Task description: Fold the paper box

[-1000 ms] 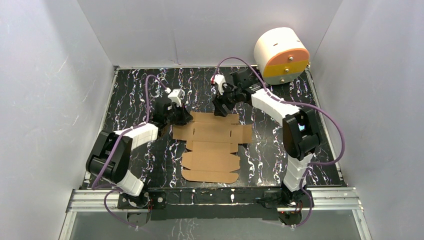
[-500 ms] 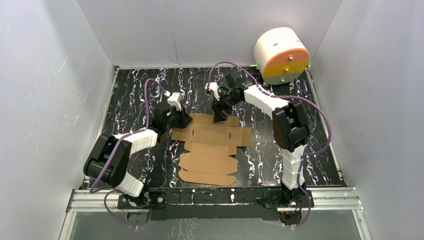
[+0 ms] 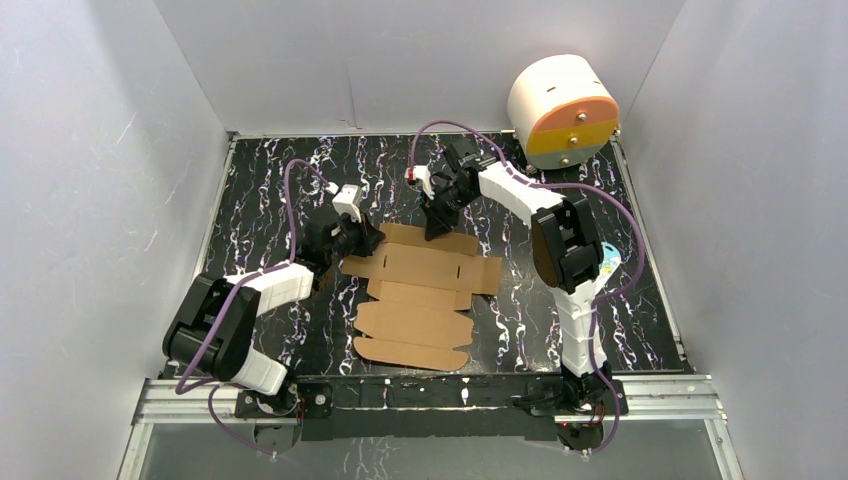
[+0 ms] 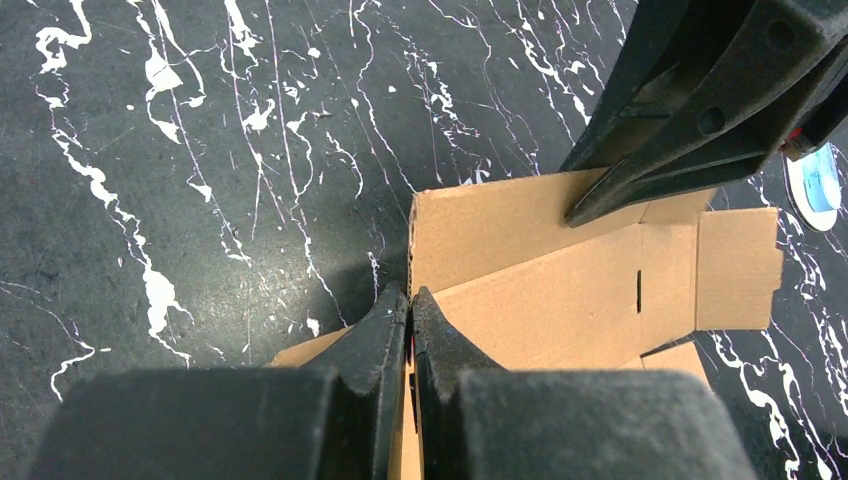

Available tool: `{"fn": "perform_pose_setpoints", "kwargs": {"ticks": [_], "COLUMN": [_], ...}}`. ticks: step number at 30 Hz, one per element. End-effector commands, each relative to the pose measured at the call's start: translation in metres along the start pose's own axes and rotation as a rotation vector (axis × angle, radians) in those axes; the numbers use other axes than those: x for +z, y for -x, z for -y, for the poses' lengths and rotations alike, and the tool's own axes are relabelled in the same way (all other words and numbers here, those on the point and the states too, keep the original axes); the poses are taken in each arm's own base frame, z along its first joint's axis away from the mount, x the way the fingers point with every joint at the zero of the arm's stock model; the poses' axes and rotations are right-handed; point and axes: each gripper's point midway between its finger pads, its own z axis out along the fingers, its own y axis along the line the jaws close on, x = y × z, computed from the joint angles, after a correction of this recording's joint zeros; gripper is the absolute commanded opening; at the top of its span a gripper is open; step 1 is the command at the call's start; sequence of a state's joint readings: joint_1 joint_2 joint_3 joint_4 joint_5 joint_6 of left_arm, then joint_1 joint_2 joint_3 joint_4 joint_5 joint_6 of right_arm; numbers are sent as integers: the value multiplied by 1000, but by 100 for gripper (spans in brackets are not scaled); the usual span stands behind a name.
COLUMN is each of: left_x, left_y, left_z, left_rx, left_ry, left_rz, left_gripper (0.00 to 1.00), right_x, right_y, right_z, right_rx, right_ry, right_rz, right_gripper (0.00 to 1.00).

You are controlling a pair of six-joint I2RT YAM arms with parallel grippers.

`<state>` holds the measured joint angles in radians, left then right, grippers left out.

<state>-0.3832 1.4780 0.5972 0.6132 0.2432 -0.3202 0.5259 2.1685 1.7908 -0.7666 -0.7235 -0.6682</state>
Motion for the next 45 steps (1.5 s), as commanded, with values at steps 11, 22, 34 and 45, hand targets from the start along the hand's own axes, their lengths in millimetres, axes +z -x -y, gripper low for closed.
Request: {"fn": "perform_pose_setpoints", "kwargs": {"ticks": [11,22,34,45], "left_x": [-6,-50,-90,-90], "left_y": [29,67,75,69], "left_z": [11,4,-39,-43], "left_rx": [17,-95,-264,-334], "left_ry": [-17,131,388,385], "left_rz": [109,217,314,277], "left_gripper": [8,34,41,44], "right_x": [-12,-26,-55,-66], "right_y": [21,35,65,77], "right_z": [-9,-9,-5,-24], "right_rx": [-180,-384,-606,-820], "right_ry": [-146,-369,-675,-847], "right_rz": [-85,-199,-286,-236], "right_gripper": [11,3,0,0]}}
